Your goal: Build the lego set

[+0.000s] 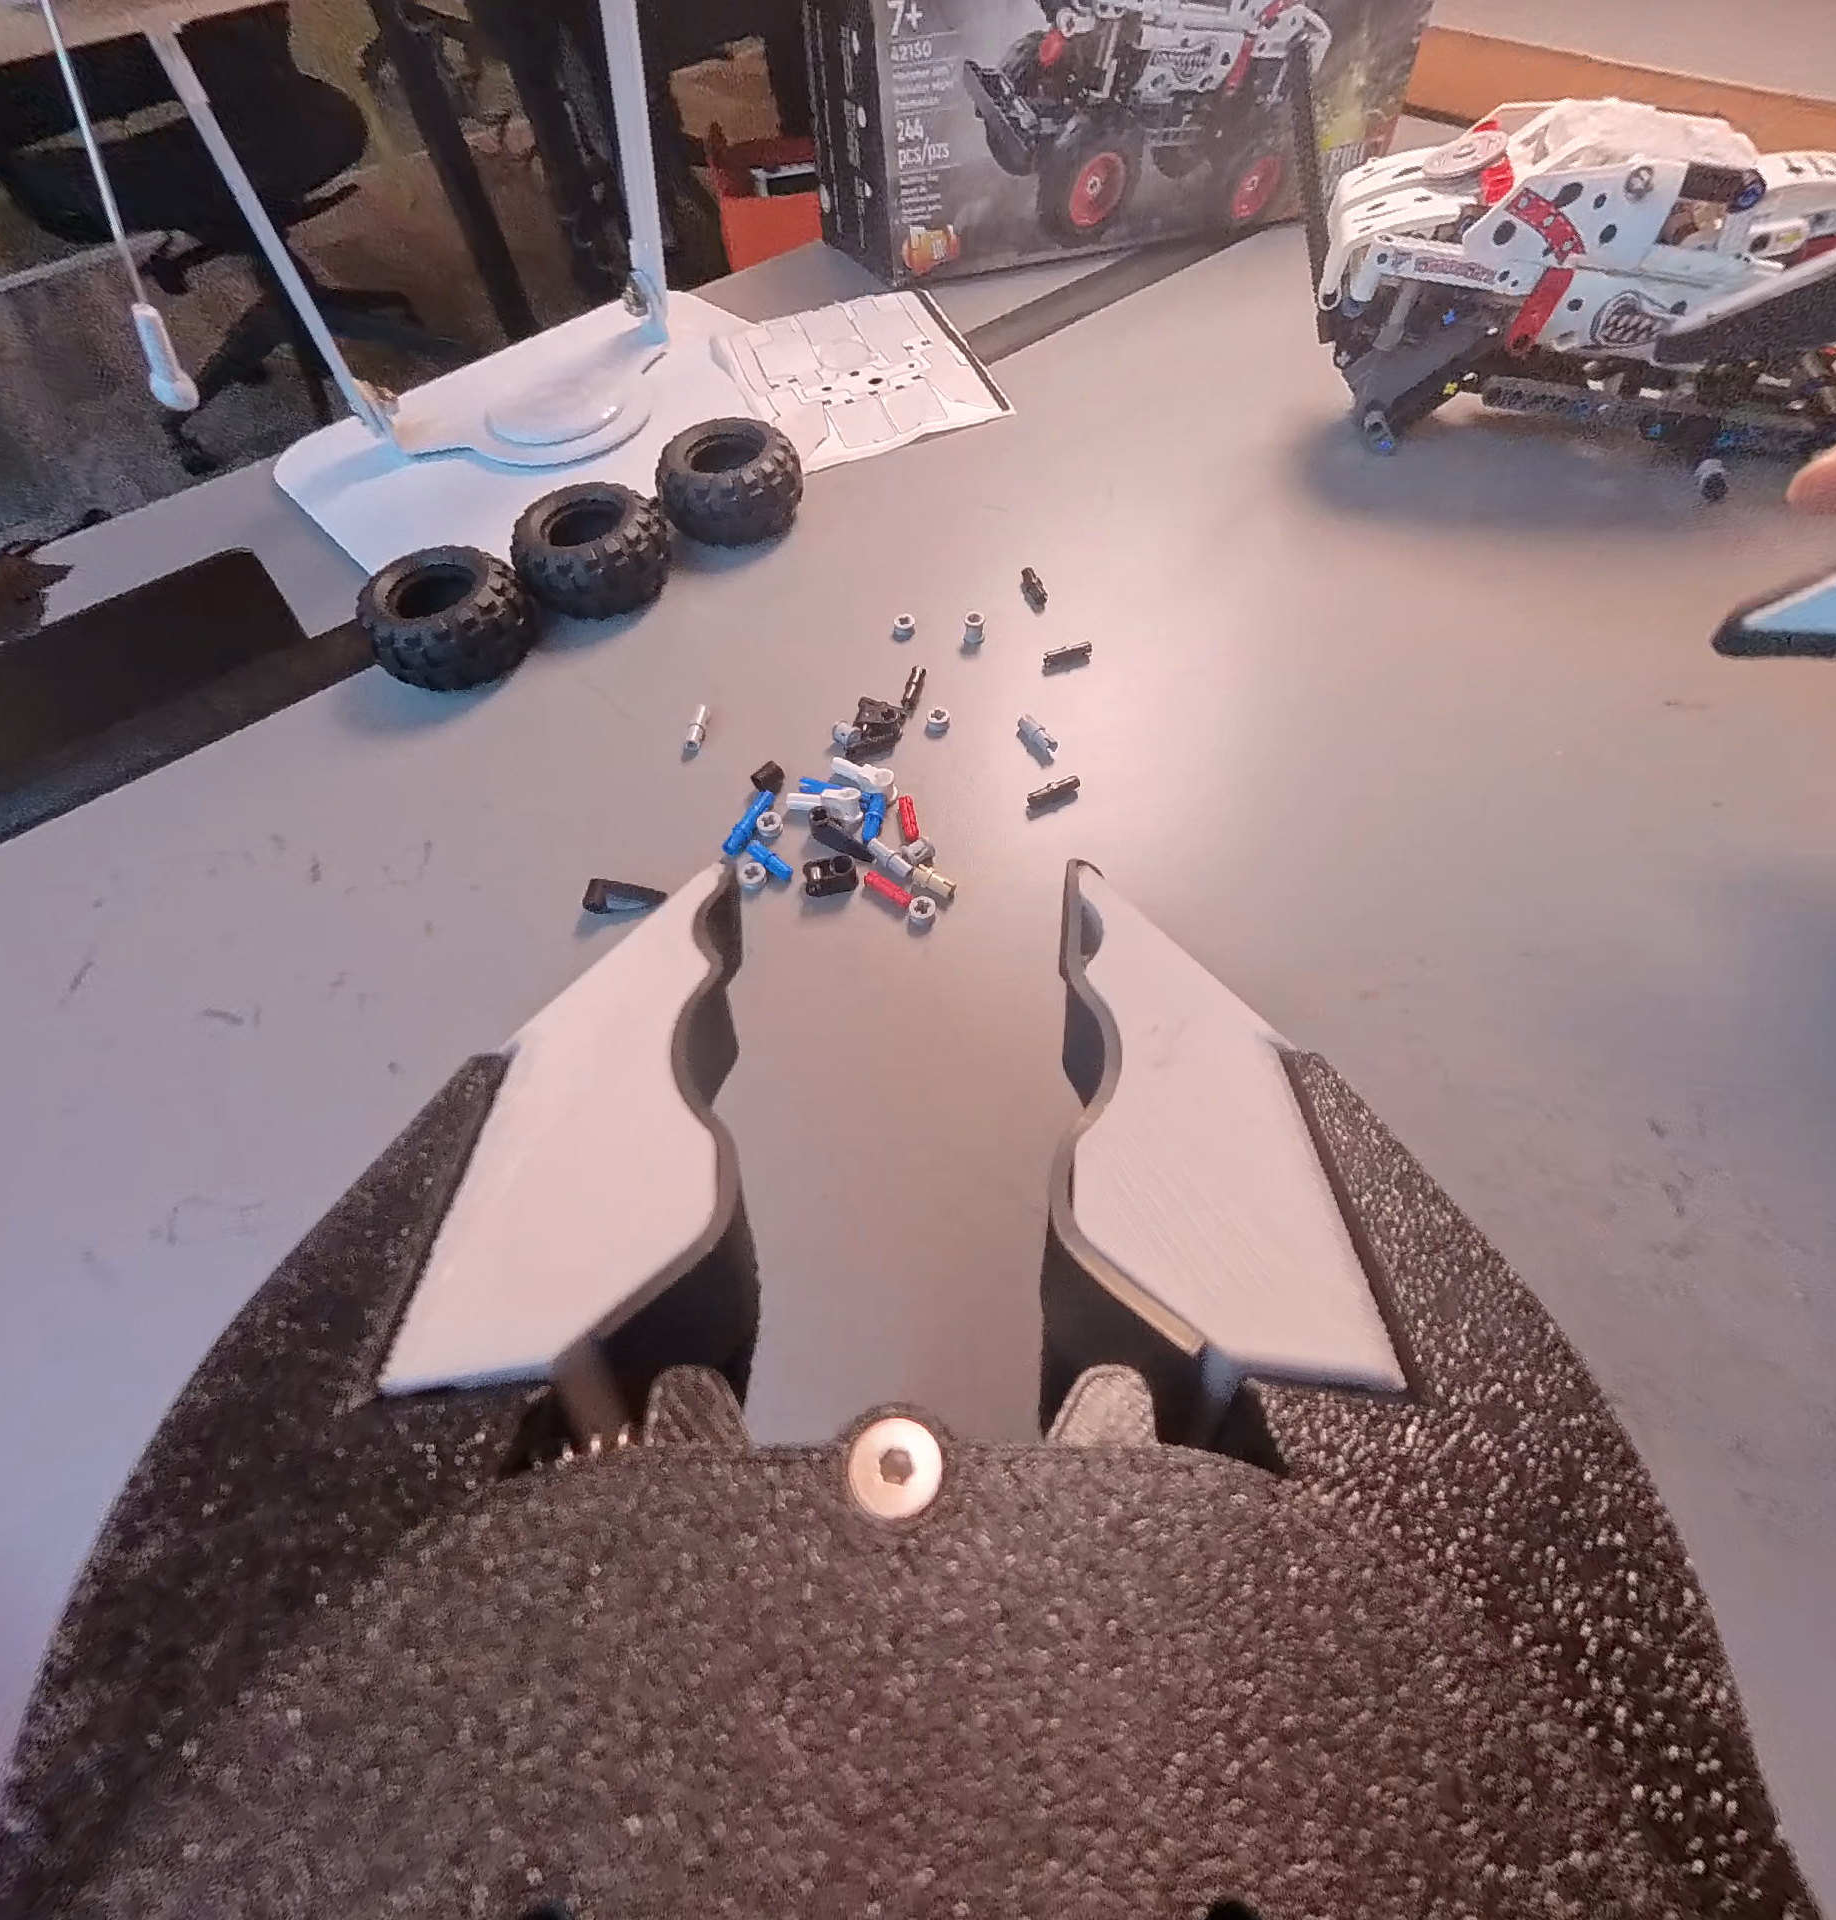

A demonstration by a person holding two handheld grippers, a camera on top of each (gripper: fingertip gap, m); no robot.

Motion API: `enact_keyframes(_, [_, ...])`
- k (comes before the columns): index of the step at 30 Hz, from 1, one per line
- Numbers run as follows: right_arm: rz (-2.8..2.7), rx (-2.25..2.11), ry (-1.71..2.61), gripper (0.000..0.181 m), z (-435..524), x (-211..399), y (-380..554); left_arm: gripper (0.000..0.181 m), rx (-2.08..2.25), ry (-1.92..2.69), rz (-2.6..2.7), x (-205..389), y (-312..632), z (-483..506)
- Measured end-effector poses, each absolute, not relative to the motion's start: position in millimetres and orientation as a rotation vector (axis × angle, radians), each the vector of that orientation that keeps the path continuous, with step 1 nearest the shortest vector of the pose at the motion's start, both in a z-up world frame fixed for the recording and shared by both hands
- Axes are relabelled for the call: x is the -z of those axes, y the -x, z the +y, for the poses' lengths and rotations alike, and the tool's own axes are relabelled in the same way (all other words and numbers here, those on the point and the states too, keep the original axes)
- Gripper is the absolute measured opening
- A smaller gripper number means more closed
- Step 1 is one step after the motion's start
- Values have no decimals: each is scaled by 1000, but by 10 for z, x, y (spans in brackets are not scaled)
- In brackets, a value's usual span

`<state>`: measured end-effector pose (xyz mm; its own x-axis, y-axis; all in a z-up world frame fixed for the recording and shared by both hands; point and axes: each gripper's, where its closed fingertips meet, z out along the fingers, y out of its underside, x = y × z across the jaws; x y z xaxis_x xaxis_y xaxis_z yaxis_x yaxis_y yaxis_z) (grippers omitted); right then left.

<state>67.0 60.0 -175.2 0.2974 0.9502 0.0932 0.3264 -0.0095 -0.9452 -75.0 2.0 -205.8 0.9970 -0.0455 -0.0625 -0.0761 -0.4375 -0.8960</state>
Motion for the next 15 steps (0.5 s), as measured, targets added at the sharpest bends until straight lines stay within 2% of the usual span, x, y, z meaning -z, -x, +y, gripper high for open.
enact_keyframes(5, [-1128,-731,1564,86,328,1758,-767,85,-153,2034,13,2043,637,-141])
enact_keyframes(8, [-1118,-668,1574,102,256,1789,-798,96,-229,2048,-85,2027,642,-358])
enact_keyframes(15, [-1125,-667,1575,108,-1,1672,-912,122,-205,2063,-219,1997,439,-991])
